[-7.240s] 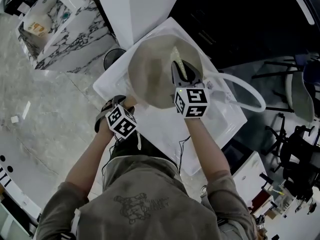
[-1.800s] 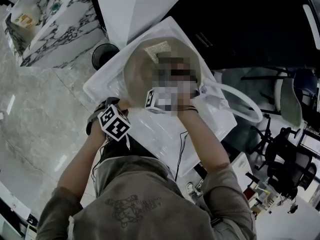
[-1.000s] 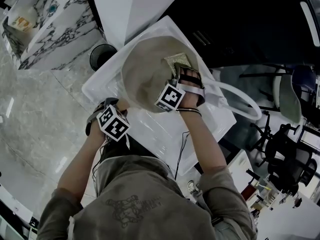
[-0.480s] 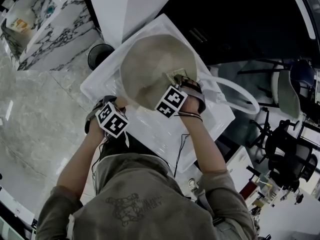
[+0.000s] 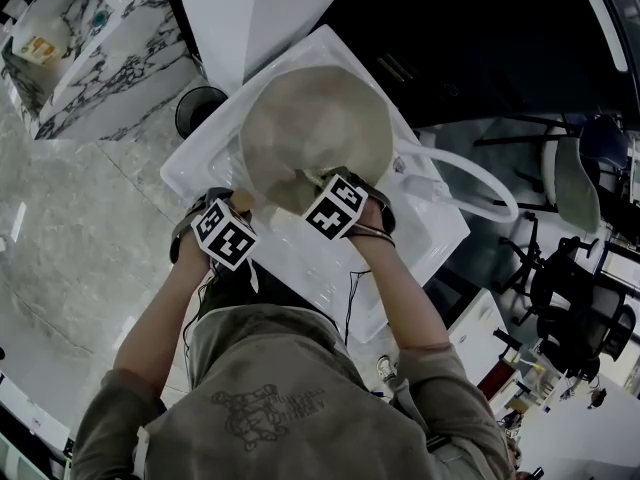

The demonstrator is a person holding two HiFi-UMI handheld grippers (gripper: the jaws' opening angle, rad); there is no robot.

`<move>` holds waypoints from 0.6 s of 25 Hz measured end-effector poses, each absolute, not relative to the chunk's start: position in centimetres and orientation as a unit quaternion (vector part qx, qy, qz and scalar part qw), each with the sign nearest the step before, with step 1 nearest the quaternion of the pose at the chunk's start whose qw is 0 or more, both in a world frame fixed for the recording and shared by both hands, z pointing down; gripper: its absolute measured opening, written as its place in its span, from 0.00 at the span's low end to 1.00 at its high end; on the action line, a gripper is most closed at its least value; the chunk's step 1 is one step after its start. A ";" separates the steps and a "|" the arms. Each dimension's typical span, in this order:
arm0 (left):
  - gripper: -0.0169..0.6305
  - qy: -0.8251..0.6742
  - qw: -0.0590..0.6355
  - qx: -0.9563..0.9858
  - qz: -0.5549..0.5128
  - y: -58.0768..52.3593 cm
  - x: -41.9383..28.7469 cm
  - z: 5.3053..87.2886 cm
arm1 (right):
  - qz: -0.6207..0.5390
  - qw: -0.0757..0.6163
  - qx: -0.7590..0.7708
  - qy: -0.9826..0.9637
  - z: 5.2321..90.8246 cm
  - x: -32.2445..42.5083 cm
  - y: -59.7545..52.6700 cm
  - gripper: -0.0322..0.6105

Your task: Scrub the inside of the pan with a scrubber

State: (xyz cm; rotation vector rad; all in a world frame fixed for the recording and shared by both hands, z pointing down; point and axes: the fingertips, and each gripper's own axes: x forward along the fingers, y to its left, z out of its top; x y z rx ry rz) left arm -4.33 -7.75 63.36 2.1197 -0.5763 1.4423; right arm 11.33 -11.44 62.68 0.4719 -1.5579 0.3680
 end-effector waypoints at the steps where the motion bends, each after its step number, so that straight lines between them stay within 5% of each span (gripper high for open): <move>1: 0.34 -0.213 0.254 0.780 0.530 -7.8 -4.3 63.3 | 0.177 0.662 0.207 -0.698 62.6 10.8 -11.1 0.16; 15: 0.34 -0.212 0.259 0.783 0.524 -7.8 -4.3 63.3 | 0.356 0.438 0.212 -0.798 59.5 0.6 -10.9 0.16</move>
